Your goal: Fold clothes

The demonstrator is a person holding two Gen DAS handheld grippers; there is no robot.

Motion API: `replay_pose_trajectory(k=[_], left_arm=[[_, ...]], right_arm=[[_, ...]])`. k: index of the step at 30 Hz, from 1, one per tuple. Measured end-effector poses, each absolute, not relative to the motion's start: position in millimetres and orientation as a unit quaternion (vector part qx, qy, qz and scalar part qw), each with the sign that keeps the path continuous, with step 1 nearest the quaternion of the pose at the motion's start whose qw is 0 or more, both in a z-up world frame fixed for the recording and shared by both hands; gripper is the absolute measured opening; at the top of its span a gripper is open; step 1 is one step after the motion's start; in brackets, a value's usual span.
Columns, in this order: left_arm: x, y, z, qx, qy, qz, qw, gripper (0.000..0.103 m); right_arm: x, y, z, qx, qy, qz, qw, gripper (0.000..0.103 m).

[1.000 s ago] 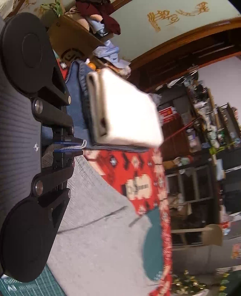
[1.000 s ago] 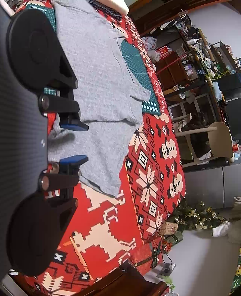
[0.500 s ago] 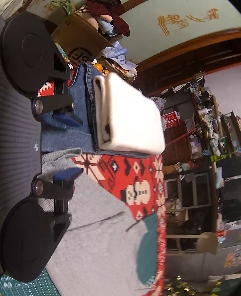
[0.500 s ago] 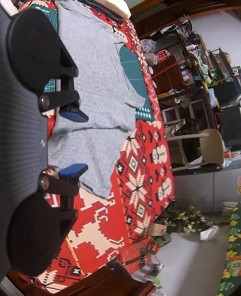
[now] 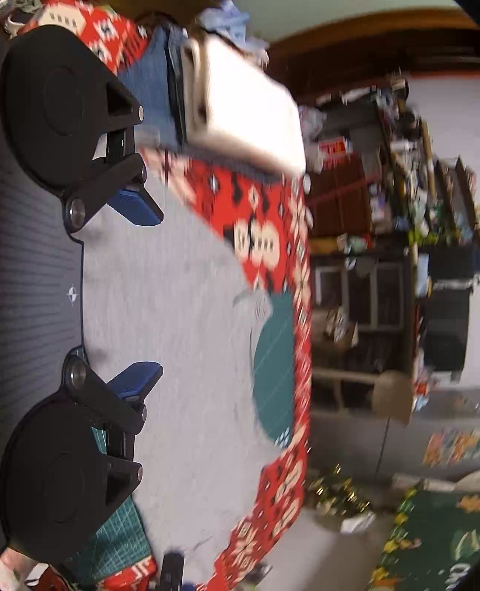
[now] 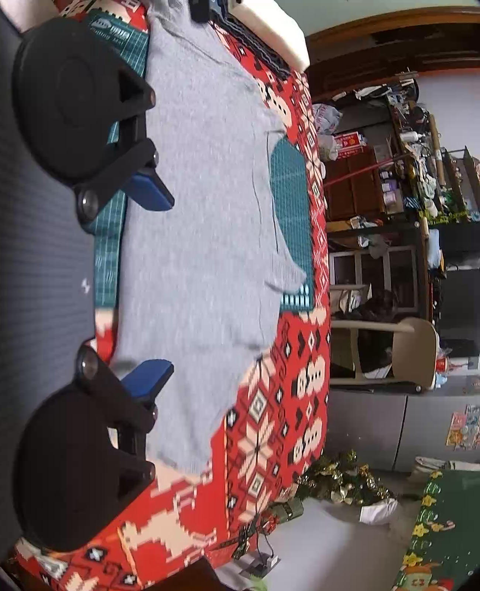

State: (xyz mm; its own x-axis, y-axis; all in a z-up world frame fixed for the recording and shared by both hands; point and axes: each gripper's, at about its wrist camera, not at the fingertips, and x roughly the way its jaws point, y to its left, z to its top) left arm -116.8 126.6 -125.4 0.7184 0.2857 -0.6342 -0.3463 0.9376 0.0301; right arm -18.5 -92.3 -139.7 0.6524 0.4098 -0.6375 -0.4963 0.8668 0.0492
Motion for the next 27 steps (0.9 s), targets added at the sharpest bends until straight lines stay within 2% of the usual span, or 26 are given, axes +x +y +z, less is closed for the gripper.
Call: replay_pose_trajectory(k=[3,7,12,14,19,27], left_arm=[[-99.6,110.4,-133.0,-0.049,0.336,0.152,0.928,0.080],[-86.1,102.8,-148.4,-0.036,0.352,0.150,0.923,0.079],[-80.5,112.9,-169.2,-0.039,0.397,0.167,0.902,0.081],[-83.5,120.5,-171.8,-0.058,0.400,0.177,0.898,0.093],[-87.0,123.8,-175.1,-0.056,0.397,0.184,0.897,0.102],[-86.2,129.4,-176.9,-0.067,0.399,0.177,0.897,0.103]], right_arm=[[-23.0,-70.6,-146.0,-0.082,0.325,0.239,0.911,0.102],[-26.2,-50.2,-155.7,-0.091,0.320,0.232,0.914,0.102],[-21.0,-47.7,-176.0,-0.092,0.353,0.224,0.904,0.102],[-19.6,-52.8,-183.2,-0.074,0.362,0.217,0.904,0.102],[-22.0,-54.3,-187.6,-0.071,0.362,0.209,0.906,0.102],[-20.8,-54.3,-187.0,-0.072,0.361,0.205,0.907,0.102]])
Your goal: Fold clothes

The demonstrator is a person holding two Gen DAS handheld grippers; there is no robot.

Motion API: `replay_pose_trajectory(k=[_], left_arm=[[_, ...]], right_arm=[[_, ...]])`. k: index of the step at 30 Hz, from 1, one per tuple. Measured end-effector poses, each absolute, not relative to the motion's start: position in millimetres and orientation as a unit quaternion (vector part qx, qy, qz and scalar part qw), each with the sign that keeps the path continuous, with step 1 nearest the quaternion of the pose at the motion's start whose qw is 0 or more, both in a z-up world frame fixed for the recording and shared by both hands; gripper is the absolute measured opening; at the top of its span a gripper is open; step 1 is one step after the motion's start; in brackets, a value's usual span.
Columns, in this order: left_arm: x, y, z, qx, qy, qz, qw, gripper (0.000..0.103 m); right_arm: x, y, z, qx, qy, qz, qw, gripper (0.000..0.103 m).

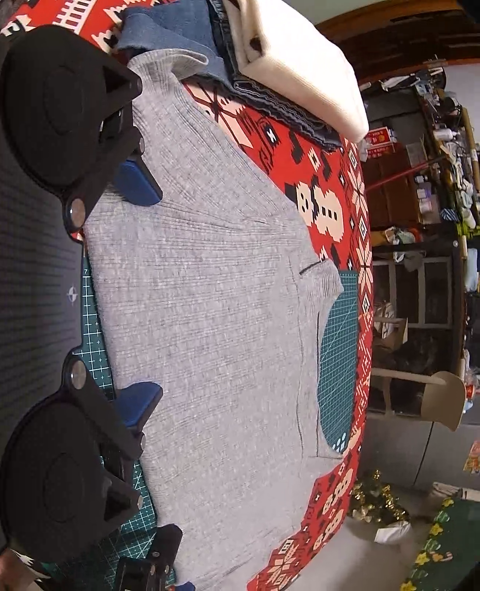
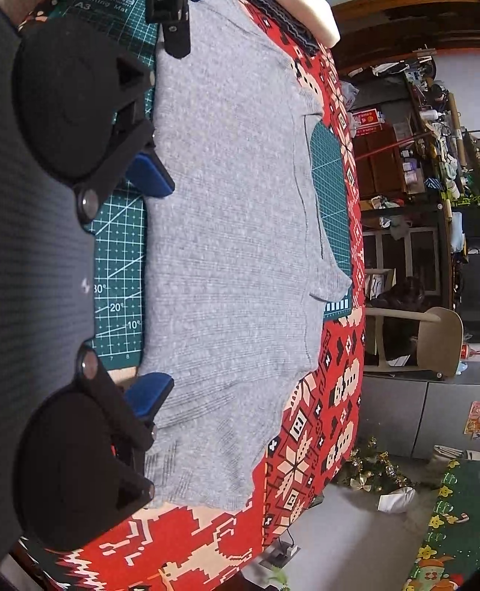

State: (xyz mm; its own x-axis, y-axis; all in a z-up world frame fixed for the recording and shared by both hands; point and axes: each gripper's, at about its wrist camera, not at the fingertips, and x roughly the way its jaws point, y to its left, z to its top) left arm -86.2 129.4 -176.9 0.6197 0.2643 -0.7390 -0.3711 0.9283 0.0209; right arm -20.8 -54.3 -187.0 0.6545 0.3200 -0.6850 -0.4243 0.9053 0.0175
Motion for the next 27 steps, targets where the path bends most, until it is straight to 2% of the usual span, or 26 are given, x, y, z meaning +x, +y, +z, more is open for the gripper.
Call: replay_pose_trajectory(k=[24,27], left_arm=[[-83.0,107.1,-174.6,0.014,0.376,0.196,0.905,0.103],[-86.8,108.1,-170.2,0.001,0.373,0.190,0.908,0.097]], right_arm=[[-21.9,-56.2,-187.3,-0.077,0.353,0.211,0.908,0.102],[-26.4,-59.3,-181.0,-0.077,0.342,0.213,0.912,0.102]])
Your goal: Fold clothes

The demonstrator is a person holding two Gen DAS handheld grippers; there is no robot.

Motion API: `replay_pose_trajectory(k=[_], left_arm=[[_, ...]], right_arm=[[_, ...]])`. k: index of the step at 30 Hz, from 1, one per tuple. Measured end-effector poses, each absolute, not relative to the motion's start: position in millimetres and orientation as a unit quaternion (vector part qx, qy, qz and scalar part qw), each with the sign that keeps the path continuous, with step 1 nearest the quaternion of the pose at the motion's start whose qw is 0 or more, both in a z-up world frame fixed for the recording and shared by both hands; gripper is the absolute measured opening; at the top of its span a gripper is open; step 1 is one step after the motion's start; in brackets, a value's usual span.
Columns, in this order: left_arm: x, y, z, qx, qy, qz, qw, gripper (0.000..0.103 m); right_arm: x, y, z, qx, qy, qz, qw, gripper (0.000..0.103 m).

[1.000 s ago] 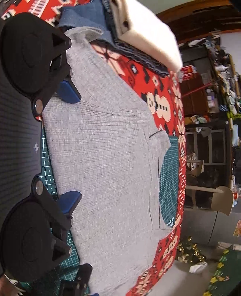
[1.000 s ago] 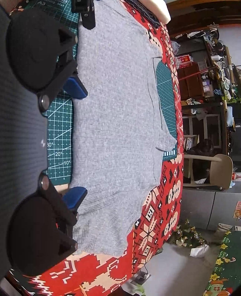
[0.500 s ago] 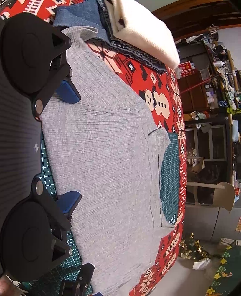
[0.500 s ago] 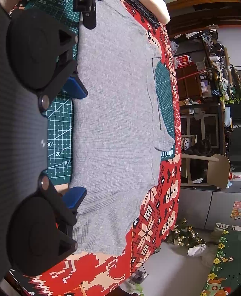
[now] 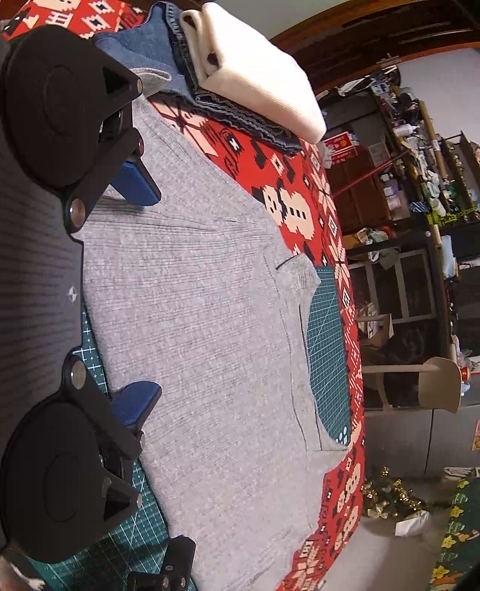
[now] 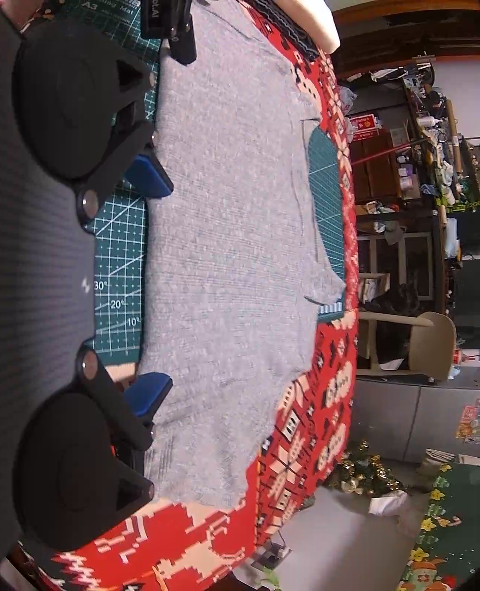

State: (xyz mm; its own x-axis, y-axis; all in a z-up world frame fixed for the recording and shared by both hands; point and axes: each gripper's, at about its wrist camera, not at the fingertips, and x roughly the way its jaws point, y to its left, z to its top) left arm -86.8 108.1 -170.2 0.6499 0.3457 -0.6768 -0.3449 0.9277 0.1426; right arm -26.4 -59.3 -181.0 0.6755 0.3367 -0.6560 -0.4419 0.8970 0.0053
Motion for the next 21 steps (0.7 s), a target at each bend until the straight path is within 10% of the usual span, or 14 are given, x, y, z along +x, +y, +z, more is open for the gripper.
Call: replay_pose_trajectory(k=[6,13,21], left_arm=[[-101.1,92.1,-149.2,0.005,0.307,0.153,0.939,0.093],[-84.8,72.1,-172.0,0.007,0.343,0.093,0.935,0.052],[-99.2,75.7,-176.5,-0.005,0.349,0.090,0.933,0.052]], right_arm=[[-36.8,-64.2,-163.1,-0.075,0.298,0.224,0.925,0.099],[-39.1,-47.9,-171.3,-0.090,0.317,0.267,0.906,0.063],[-55.4,-44.4,-180.8,-0.123,0.316,0.277,0.899,0.059]])
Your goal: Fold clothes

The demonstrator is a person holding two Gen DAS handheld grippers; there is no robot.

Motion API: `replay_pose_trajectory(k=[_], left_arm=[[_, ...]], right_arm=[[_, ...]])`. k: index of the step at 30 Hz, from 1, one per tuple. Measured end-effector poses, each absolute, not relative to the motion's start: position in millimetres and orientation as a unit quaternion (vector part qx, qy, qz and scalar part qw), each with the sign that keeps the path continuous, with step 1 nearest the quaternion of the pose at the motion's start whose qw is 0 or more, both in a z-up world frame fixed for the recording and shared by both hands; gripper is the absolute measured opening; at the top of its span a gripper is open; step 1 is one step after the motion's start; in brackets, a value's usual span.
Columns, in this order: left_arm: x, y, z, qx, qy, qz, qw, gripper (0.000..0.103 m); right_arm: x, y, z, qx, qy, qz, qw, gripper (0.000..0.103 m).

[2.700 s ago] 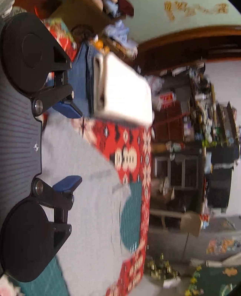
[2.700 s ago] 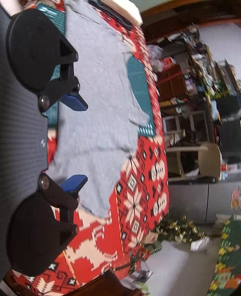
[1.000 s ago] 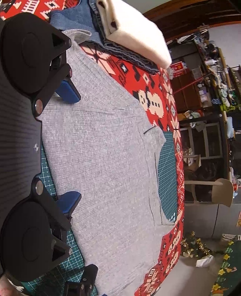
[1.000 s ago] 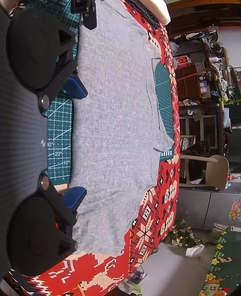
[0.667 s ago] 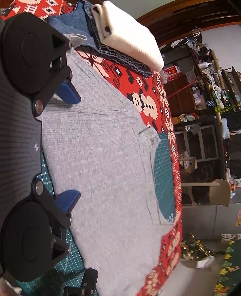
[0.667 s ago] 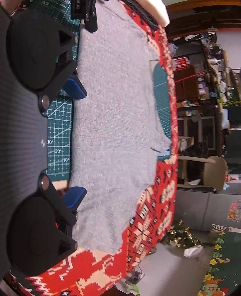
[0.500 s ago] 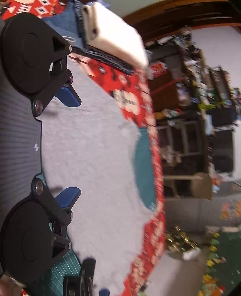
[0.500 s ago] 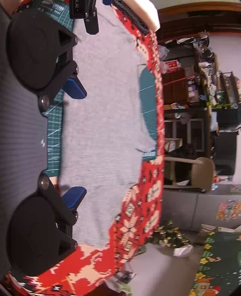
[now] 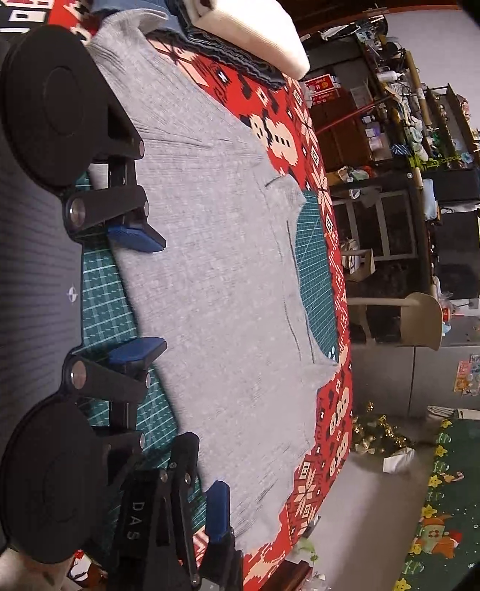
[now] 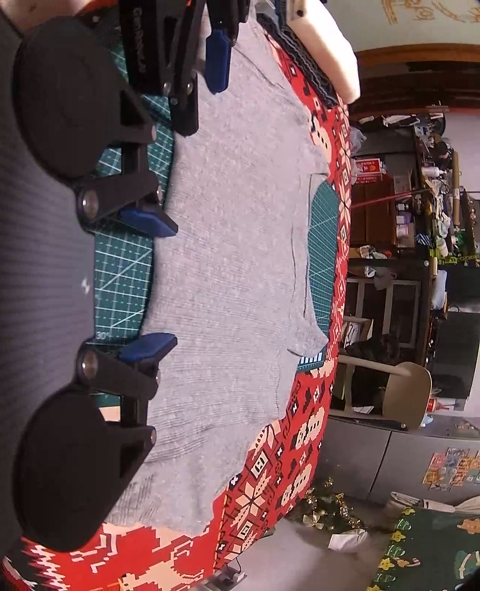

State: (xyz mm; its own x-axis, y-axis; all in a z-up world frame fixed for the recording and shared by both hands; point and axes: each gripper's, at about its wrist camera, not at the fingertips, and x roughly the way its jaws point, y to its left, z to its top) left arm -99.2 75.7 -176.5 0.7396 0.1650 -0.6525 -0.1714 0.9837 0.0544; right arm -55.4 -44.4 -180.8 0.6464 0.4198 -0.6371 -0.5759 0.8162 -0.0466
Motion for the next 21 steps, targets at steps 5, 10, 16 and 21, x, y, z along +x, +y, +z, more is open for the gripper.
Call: replay_pose_trajectory(k=[5,10,16,21], left_arm=[[-108.1,71.1,-170.2,-0.005,0.317,0.065,0.946,0.031],[-95.7,73.0,-174.6,-0.028,0.323,0.031,0.945,0.007],[-101.6,72.4,-179.1,-0.022,0.332,0.030,0.942,0.006],[-103.6,76.2,-175.4,-0.043,0.319,0.021,0.946,0.007]], right_arm=[[-58.3,-43.9,-169.7,-0.115,0.298,0.296,0.900,0.024],[-56.8,-24.6,-169.9,-0.118,0.299,0.333,0.887,0.009],[-74.8,-17.7,-178.7,-0.141,0.301,0.357,0.873,0.009],[-70.1,-31.7,-167.4,-0.118,0.297,0.339,0.885,0.010]])
